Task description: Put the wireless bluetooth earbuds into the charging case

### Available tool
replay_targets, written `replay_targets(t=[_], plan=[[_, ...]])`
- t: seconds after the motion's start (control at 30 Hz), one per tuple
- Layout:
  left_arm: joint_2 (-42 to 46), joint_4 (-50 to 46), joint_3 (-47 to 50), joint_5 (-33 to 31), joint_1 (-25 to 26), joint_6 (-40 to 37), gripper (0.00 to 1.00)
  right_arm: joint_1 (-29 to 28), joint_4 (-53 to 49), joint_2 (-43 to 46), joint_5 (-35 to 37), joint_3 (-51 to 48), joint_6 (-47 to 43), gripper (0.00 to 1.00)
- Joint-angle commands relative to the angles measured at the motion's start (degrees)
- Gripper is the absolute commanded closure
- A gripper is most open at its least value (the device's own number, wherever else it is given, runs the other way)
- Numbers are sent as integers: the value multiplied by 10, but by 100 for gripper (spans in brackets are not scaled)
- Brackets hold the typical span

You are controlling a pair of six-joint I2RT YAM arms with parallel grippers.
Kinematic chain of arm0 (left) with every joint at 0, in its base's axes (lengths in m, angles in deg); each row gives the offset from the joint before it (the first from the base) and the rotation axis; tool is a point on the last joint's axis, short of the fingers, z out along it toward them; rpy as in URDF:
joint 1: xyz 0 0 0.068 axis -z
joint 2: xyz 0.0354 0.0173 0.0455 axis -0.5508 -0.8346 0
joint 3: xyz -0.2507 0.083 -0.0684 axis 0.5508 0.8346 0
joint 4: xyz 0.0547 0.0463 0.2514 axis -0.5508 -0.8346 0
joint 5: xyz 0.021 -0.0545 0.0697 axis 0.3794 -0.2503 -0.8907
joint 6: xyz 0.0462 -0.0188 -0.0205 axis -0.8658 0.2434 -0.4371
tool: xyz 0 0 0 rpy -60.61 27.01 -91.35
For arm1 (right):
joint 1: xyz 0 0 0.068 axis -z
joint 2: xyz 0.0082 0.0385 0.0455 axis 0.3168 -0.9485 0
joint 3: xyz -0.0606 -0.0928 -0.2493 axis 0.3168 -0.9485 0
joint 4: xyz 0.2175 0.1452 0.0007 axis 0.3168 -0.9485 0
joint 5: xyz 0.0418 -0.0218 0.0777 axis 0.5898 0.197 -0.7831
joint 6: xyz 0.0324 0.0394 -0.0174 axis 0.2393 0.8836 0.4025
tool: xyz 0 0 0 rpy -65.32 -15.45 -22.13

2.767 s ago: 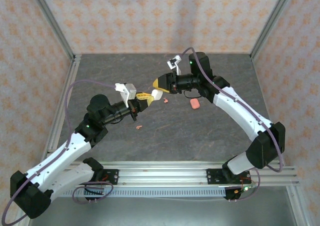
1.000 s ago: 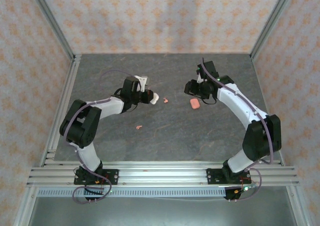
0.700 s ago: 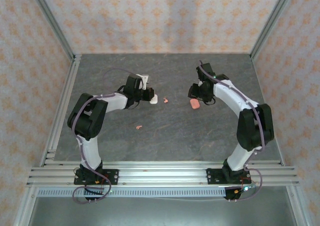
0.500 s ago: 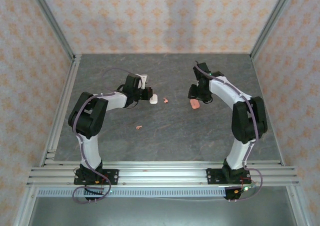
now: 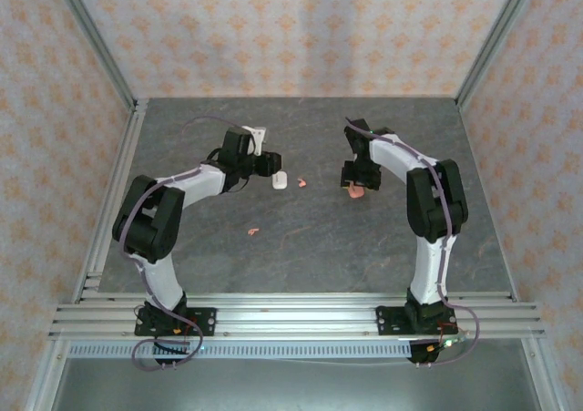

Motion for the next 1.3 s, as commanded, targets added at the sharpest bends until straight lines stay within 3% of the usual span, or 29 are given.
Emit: replay_targets(t=[0.0,0.27,0.43,0.57,0.8,0.9,1.03,1.13,1.27], plan=[[29,-8,25,-5,-3,-4,55,2,-19,-24,4,26,-9,39],[61,-12,48,2,-2,-4,54,-5,-13,-41,7,10,-4,42],[89,-18,54,10,-3,-19,54,-5,5,-31,-6,-17,-10,57],[126,-14,68,13,-2,-36,54,-5,15,4,-57,-35,-15,65],[195,-21,97,1,7,-49,54,-16,27,70,-134,-81,-14,67],[223,6,129,16,22,-57,54,-28,48,97,-208,-114,-6,67],[267,37,169,8,55,-75,53,-29,96,155,-273,-151,50,66],[295,60,187,-26,88,-74,52,-31,161,201,-289,-181,150,65],[300,141,217,-63,141,-34,51,-52,254,255,-256,-210,272,65]])
